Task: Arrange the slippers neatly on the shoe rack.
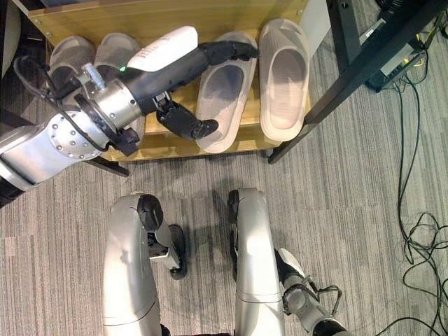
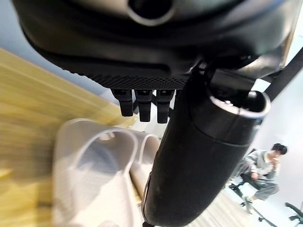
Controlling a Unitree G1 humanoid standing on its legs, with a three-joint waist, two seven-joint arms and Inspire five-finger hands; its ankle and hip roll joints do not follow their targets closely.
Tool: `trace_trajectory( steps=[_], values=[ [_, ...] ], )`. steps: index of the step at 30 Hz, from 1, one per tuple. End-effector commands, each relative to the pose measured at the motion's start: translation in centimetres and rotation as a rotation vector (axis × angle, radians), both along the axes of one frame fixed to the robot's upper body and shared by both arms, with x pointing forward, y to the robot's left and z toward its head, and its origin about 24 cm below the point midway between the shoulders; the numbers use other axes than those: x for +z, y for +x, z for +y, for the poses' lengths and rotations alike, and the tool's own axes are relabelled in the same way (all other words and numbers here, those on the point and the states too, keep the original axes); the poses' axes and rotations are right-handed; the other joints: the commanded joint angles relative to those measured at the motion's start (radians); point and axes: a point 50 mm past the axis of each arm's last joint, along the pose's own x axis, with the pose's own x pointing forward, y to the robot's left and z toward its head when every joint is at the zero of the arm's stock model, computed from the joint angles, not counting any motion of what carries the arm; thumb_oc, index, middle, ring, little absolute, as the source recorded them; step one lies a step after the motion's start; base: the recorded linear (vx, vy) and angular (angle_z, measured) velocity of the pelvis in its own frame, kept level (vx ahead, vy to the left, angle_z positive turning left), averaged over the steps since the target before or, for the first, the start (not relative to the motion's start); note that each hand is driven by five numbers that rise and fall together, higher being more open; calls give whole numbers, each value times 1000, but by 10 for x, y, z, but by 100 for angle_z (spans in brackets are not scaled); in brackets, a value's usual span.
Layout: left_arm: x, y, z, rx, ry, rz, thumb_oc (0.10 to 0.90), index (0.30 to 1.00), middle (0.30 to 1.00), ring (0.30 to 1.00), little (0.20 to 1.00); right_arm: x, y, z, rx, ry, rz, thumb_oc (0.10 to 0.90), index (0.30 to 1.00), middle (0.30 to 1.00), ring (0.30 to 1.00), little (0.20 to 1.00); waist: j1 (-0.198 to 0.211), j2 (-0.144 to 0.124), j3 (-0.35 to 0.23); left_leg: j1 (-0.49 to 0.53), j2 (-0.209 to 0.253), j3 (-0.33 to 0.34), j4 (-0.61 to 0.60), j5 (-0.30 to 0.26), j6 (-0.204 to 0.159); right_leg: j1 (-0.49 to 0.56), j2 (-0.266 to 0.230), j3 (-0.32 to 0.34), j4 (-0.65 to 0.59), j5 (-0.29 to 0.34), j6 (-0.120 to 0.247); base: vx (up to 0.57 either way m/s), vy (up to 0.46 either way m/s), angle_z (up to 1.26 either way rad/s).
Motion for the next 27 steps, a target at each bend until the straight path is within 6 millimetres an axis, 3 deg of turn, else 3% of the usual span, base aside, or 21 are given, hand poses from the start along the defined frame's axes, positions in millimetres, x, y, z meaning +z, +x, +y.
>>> trace_trajectory(
  steps=[1,6,14,20,27],
  values=[
    [44,-23,2,-44,3,-220,800,900,900,900,900,8,-1,-7,-28,12,-59,800,900,900,900,900,-6,8,-29,68,-33,-182,42,-137,11,-31,5,91,-73,89,-44,0,0,0],
    [42,-16,3,25,58,-306,800,900,900,900,900,10,1,-7,-25,1,-76,800,900,900,900,900,-4,8,-29,68,-34,-182,41,-133,10,-31,4,89,-76,89,-45,0,0,0],
    [32,5,26,233,104,-405,800,900,900,900,900,14,3,-3,-11,-1,-111,800,900,900,900,900,1,-2,-29,68,-39,-179,46,-128,12,-31,3,85,-75,89,-49,-4,2,0],
    [32,10,30,274,93,-423,800,900,900,900,900,16,4,-3,-6,-3,-120,800,900,900,900,900,3,-4,-29,68,-42,-177,49,-126,12,-31,1,84,-74,86,-51,0,0,0],
    [24,6,12,164,5,-352,800,900,900,900,900,12,5,1,6,-21,-101,800,900,900,900,900,0,-6,-29,68,-45,-176,49,-124,11,-31,2,86,-74,88,-52,0,0,0]
  ],
)
